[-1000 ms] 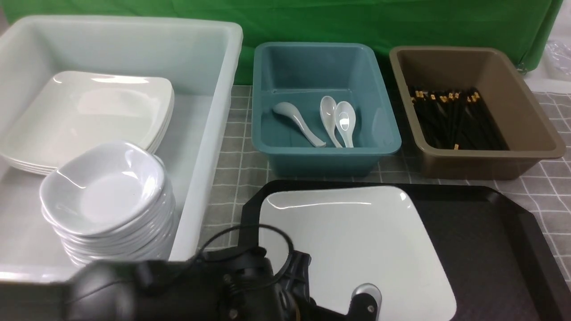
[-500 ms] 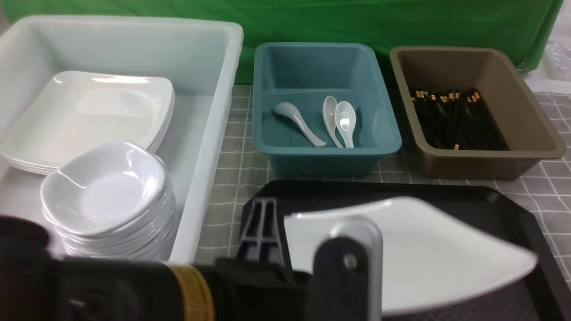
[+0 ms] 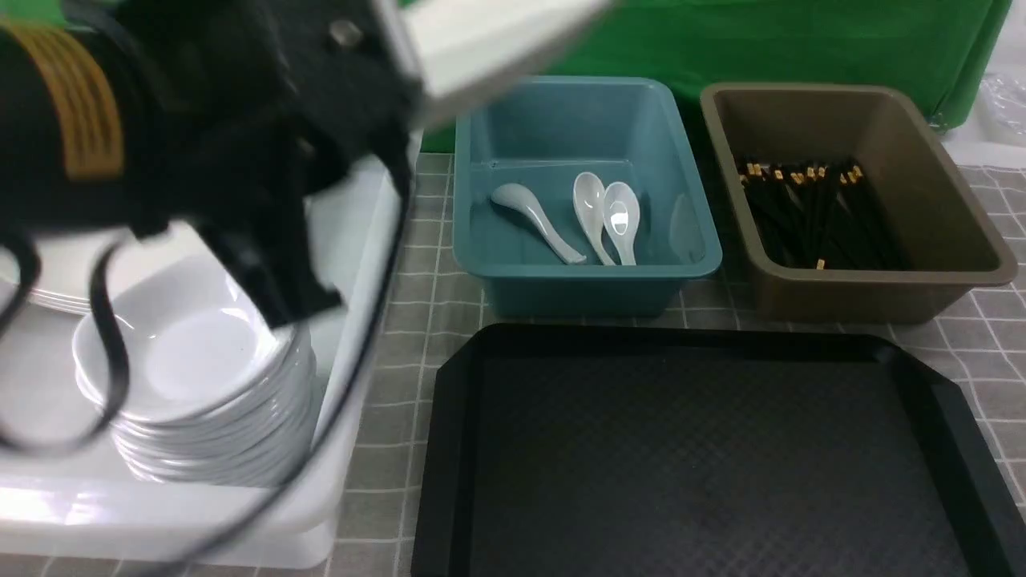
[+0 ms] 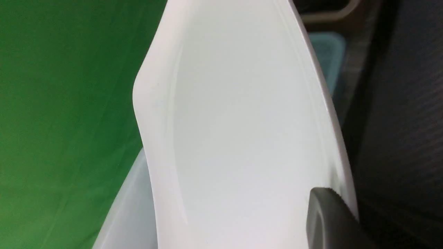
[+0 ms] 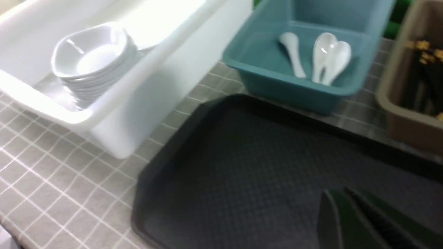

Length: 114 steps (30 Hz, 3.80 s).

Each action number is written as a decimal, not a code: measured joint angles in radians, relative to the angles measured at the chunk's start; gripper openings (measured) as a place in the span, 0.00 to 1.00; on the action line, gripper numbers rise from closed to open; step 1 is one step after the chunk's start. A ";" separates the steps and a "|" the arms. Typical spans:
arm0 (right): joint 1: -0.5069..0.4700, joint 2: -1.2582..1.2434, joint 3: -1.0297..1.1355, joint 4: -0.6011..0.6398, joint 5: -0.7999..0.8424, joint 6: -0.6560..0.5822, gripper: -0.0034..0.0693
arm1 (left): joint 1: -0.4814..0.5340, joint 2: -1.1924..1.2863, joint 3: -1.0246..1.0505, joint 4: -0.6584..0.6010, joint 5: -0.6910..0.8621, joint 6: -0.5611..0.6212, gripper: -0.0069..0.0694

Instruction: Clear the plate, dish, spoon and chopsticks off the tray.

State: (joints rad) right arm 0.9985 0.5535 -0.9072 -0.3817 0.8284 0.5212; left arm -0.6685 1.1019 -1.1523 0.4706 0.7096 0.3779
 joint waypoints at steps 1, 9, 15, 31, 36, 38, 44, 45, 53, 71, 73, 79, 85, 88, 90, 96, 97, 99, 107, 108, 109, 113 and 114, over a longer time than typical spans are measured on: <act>0.000 0.032 -0.020 0.010 -0.025 -0.029 0.09 | 0.075 0.016 0.000 0.000 -0.008 0.015 0.13; 0.000 0.125 -0.085 0.045 -0.065 -0.147 0.09 | 0.468 0.261 0.001 -0.030 -0.094 0.079 0.13; 0.000 0.124 -0.086 0.103 -0.060 -0.202 0.09 | 0.518 0.412 -0.005 -0.003 -0.118 0.034 0.13; 0.000 0.124 -0.086 0.150 0.002 -0.249 0.09 | 0.531 0.547 -0.048 0.017 -0.175 0.041 0.38; 0.000 0.124 -0.086 0.167 0.011 -0.249 0.10 | 0.531 0.547 -0.049 0.016 -0.175 0.045 0.68; 0.000 0.124 -0.086 0.172 0.013 -0.249 0.10 | 0.531 0.543 -0.049 0.001 -0.171 0.046 0.78; 0.000 0.124 -0.086 0.188 0.017 -0.252 0.10 | 0.531 0.482 -0.050 -0.042 -0.158 0.049 0.92; 0.000 0.124 -0.086 0.192 0.017 -0.253 0.10 | 0.531 0.463 -0.050 -0.053 -0.158 0.049 0.92; 0.000 0.124 -0.086 0.197 0.017 -0.256 0.10 | 0.531 0.239 -0.050 -0.364 -0.176 0.049 0.85; 0.000 0.124 -0.086 0.198 0.020 -0.249 0.17 | 0.531 -0.720 0.561 -1.241 -0.462 0.503 0.11; 0.000 0.124 -0.086 0.198 0.020 -0.249 0.17 | 0.531 -0.792 0.615 -1.240 -0.485 0.513 0.11; 0.000 0.124 -0.086 0.198 0.020 -0.249 0.20 | 0.531 -0.882 0.717 -1.148 -0.496 0.514 0.11; 0.000 0.124 -0.086 0.198 0.019 -0.249 0.22 | 0.531 -0.884 0.804 -0.971 -0.496 0.516 0.11; -0.027 0.123 -0.086 0.204 0.019 -0.249 0.24 | 0.531 -0.884 0.841 -0.930 -0.495 0.517 0.11; -0.069 0.119 -0.086 0.204 0.019 -0.249 0.25 | 0.531 -0.884 0.859 -0.923 -0.495 0.516 0.11; -0.324 0.018 -0.029 0.273 -0.061 -0.368 0.10 | 0.531 -0.884 0.897 -0.916 -0.488 0.517 0.11; -0.370 -0.008 -0.004 0.294 -0.080 -0.411 0.09 | 0.531 -0.884 0.898 -0.915 -0.488 0.517 0.11; -0.447 -0.051 0.068 0.348 -0.135 -0.521 0.08 | 0.531 -0.884 0.899 -0.914 -0.488 0.517 0.11; -0.895 -0.403 0.668 0.508 -0.503 -0.751 0.07 | 0.531 -0.884 0.899 -0.910 -0.487 0.517 0.11; -0.911 -0.434 0.726 0.512 -0.532 -0.750 0.07 | 0.531 -0.884 0.899 -0.910 -0.487 0.517 0.11; -0.921 -0.460 0.779 0.512 -0.558 -0.748 0.07 | 0.531 -0.884 0.899 -0.910 -0.487 0.517 0.11; -0.928 -0.537 0.904 0.514 -0.605 -0.735 0.07 | 0.531 -0.884 0.899 -0.910 -0.487 0.517 0.11; -0.930 -0.545 0.910 0.515 -0.604 -0.731 0.07 | 0.531 -0.884 0.899 -0.910 -0.487 0.517 0.11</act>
State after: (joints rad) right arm 0.0681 0.0088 0.0032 0.1335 0.2247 -0.2095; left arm -0.1372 0.2180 -0.2536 -0.4392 0.2226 0.8949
